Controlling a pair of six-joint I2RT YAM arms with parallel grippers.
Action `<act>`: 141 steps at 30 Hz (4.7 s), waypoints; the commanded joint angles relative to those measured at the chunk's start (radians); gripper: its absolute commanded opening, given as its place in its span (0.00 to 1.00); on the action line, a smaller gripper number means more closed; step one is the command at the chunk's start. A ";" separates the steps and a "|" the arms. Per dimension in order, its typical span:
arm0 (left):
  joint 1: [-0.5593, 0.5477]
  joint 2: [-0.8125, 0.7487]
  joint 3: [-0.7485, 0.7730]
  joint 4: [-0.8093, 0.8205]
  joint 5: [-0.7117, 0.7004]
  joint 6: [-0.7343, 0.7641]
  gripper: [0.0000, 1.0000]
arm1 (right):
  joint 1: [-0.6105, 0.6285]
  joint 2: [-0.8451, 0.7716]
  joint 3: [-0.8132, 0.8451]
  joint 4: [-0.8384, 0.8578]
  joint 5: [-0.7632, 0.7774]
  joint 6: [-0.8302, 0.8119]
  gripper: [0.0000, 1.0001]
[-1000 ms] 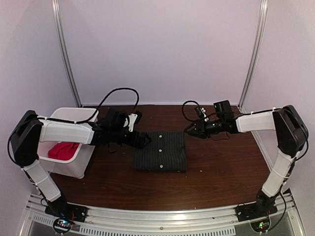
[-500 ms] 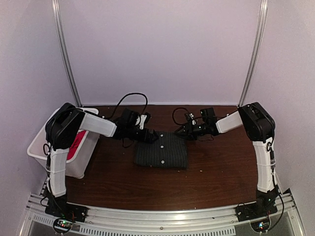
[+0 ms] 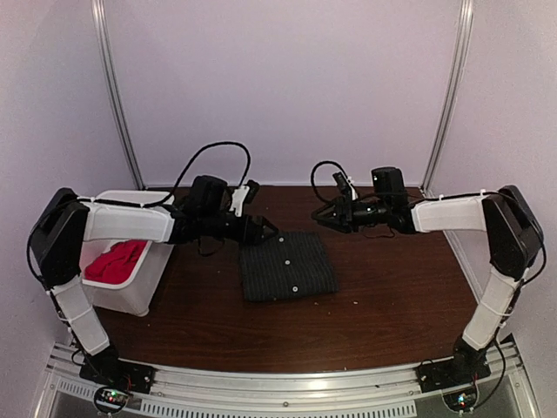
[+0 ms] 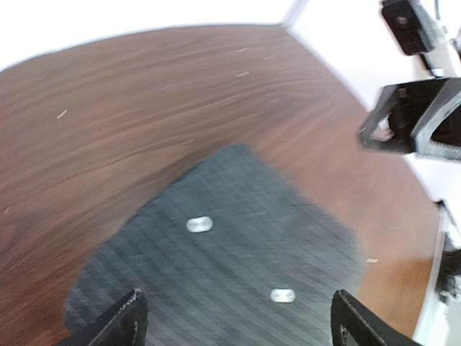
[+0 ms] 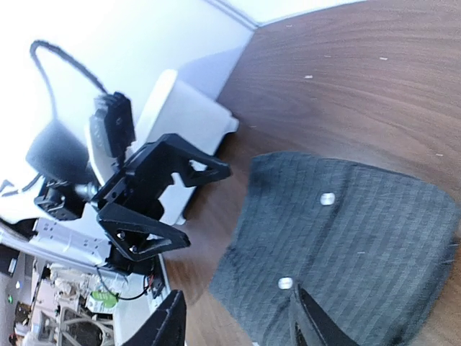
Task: Fold and stack the mixed laundry pile
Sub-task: Smooth out the square-folded shirt at the center of the board, then pick up the square-folded shirt from the center of the board, then turn over the square-folded shirt at the center of the board.
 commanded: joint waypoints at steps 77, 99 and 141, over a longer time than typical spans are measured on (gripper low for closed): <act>-0.556 0.156 0.057 0.169 -0.478 0.904 0.00 | 0.039 0.223 -0.618 1.189 0.018 0.823 0.77; -0.557 0.068 -0.054 0.179 -0.407 0.915 0.00 | 0.064 0.414 -0.324 0.859 0.092 0.710 0.48; -0.242 -0.529 -0.343 0.023 -0.563 0.326 0.75 | -0.163 -0.052 0.551 -0.880 0.943 -0.775 0.00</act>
